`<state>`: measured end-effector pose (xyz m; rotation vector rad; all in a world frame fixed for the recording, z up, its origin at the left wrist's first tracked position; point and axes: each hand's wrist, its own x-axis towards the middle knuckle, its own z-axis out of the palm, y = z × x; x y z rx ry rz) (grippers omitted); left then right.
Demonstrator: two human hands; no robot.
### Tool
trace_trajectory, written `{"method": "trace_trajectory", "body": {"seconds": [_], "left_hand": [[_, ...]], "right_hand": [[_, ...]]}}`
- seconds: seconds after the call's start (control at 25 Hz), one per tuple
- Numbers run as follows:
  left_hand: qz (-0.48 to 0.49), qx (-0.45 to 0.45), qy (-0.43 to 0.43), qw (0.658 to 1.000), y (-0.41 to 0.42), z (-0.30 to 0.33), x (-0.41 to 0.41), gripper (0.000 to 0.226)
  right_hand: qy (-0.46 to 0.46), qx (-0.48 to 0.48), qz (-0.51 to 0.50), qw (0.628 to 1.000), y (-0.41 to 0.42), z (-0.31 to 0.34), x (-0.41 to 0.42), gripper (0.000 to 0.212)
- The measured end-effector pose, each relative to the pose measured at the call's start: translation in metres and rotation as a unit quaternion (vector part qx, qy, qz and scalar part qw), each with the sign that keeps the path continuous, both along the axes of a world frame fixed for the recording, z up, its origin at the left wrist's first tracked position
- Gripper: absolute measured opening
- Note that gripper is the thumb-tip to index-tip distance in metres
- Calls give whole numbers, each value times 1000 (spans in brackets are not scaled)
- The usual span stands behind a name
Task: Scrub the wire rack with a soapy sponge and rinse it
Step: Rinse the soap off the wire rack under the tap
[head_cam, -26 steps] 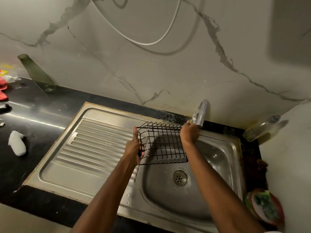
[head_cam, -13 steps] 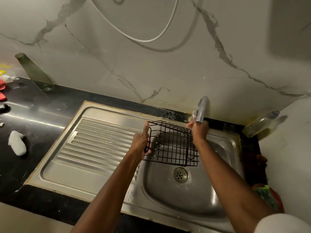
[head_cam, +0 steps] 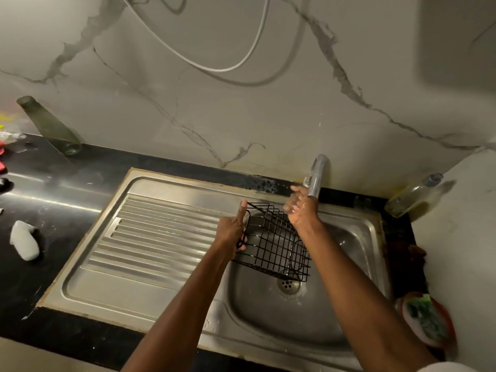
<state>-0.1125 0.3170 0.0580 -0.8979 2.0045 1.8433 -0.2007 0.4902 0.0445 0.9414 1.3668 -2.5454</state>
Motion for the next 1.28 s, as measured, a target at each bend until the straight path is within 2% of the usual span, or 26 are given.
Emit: {"method": "trace_trajectory", "body": {"seconds": [0.12,0.2,0.24,0.36,0.4,0.48,0.6,0.64,0.68,0.84,0.92,1.04,1.08,1.2,1.28], "left_hand": [[-7,7,3,1000,7,-4,-1,65],[-7,15,5,1000,10,-8,-4,68],[-9,11,5,1000,13,-10,-7,69],[-35,-7,10,999,21,-9,-14,70],[-50,-22,10,998,22,-9,-16,70],[-67,-36,15,997,22,-11,-18,69],[-79,-23,20,996,21,-15,-15,77],[-82,-25,22,996,21,-17,-13,79],[-84,-29,25,996,23,-17,-12,77],[-95,-41,38,994,34,-12,-20,75],[-116,-65,45,990,40,-11,-25,75],[-146,-93,61,983,46,-12,-32,72],[-151,-96,64,982,47,-12,-34,71],[-157,-99,64,981,46,-10,-39,67],[-149,-99,63,982,41,-6,-37,62]], "right_hand": [[57,-2,77,995,-5,12,14,35],[132,36,121,983,-4,14,26,31],[171,92,143,970,-3,12,34,30],[243,282,229,899,7,-5,56,37],[232,317,249,885,16,-11,60,37],[131,355,279,882,41,-29,65,47],[-47,367,300,879,75,-55,73,103],[-66,370,313,872,79,-63,72,116],[-67,369,316,872,78,-64,71,121],[-22,382,252,889,51,-26,66,100],[35,373,265,889,36,-8,62,90],[130,340,212,907,23,7,65,44],[149,336,194,909,25,8,66,38],[140,330,222,907,48,-11,74,33],[101,346,243,901,70,-38,79,41]]}}
